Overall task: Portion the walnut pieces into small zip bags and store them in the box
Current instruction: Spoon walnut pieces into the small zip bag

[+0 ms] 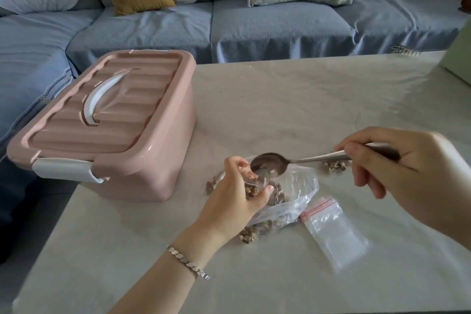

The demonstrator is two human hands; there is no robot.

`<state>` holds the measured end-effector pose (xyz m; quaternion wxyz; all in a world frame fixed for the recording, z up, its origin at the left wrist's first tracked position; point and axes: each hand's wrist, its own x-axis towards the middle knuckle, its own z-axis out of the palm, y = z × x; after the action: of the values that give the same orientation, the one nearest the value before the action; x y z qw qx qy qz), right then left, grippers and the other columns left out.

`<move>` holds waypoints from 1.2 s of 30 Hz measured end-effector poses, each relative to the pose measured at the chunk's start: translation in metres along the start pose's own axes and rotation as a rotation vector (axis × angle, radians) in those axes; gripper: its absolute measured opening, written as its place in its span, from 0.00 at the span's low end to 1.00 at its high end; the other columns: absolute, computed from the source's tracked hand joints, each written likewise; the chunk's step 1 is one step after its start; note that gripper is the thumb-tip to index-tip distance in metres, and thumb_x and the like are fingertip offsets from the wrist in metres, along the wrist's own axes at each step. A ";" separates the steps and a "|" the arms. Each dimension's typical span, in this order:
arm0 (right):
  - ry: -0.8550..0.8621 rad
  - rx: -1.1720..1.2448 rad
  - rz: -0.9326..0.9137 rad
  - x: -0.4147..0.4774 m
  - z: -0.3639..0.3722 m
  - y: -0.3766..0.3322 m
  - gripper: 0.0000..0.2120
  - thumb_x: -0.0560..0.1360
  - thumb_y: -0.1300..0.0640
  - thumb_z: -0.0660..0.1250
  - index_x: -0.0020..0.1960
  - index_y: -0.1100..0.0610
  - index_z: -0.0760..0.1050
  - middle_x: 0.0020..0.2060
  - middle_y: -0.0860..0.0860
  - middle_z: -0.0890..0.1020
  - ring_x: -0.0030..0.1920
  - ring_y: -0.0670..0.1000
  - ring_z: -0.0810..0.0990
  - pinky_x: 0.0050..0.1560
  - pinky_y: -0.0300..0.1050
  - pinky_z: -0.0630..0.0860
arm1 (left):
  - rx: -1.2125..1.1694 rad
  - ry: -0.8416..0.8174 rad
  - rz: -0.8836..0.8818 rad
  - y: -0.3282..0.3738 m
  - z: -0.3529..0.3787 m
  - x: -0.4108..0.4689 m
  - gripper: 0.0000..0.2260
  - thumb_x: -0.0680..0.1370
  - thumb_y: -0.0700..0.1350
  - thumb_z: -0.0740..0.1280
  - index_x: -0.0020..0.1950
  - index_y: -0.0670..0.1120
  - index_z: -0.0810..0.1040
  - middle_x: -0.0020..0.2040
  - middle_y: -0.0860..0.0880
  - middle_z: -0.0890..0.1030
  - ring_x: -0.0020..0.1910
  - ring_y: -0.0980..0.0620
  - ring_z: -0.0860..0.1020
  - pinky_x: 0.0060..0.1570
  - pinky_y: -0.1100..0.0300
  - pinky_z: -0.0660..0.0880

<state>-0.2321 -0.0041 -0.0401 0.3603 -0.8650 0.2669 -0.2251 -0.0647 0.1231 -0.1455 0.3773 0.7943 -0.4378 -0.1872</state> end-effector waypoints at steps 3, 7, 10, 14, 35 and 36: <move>0.051 0.091 0.060 0.002 0.005 0.019 0.09 0.75 0.55 0.64 0.37 0.50 0.78 0.22 0.49 0.77 0.20 0.46 0.69 0.22 0.32 0.65 | 0.030 0.053 -0.026 -0.009 -0.006 -0.005 0.20 0.73 0.55 0.67 0.53 0.53 0.57 0.49 0.57 0.76 0.49 0.58 0.77 0.49 0.59 0.75; 0.027 -0.005 0.181 -0.003 0.037 0.051 0.14 0.76 0.62 0.63 0.33 0.52 0.77 0.22 0.48 0.77 0.20 0.44 0.69 0.23 0.31 0.65 | 0.004 0.091 -0.151 -0.019 -0.018 -0.014 0.19 0.73 0.55 0.67 0.52 0.51 0.58 0.47 0.54 0.76 0.44 0.55 0.78 0.46 0.53 0.75; -0.032 -0.108 0.215 -0.007 0.062 0.071 0.10 0.76 0.61 0.63 0.38 0.55 0.78 0.24 0.47 0.77 0.25 0.45 0.73 0.28 0.35 0.68 | 0.014 0.110 -0.225 -0.032 -0.020 -0.017 0.19 0.73 0.52 0.68 0.52 0.49 0.59 0.50 0.51 0.76 0.46 0.51 0.77 0.47 0.54 0.74; -0.127 -0.104 0.241 -0.011 0.081 0.076 0.10 0.77 0.61 0.61 0.40 0.55 0.77 0.25 0.49 0.78 0.24 0.44 0.73 0.29 0.35 0.69 | 0.070 0.026 -0.307 -0.038 -0.018 -0.017 0.20 0.74 0.54 0.67 0.53 0.48 0.58 0.45 0.53 0.73 0.38 0.58 0.74 0.36 0.61 0.68; 0.117 0.499 0.513 0.003 0.008 0.040 0.11 0.76 0.65 0.61 0.38 0.61 0.78 0.19 0.53 0.74 0.17 0.46 0.66 0.18 0.31 0.60 | 0.039 0.009 -0.126 -0.003 -0.003 0.001 0.20 0.73 0.55 0.68 0.52 0.50 0.58 0.54 0.52 0.71 0.53 0.52 0.72 0.47 0.65 0.65; 0.104 0.479 0.483 0.004 0.004 0.034 0.11 0.76 0.65 0.61 0.38 0.61 0.79 0.19 0.53 0.74 0.16 0.46 0.66 0.18 0.31 0.59 | 0.042 0.016 -0.108 -0.001 0.000 0.002 0.21 0.73 0.55 0.68 0.52 0.50 0.58 0.54 0.52 0.71 0.54 0.53 0.72 0.47 0.67 0.64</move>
<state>-0.2370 -0.0255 -0.0670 0.5819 -0.6552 0.4215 -0.2332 -0.0632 0.1215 -0.1465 0.3533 0.8261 -0.3949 -0.1916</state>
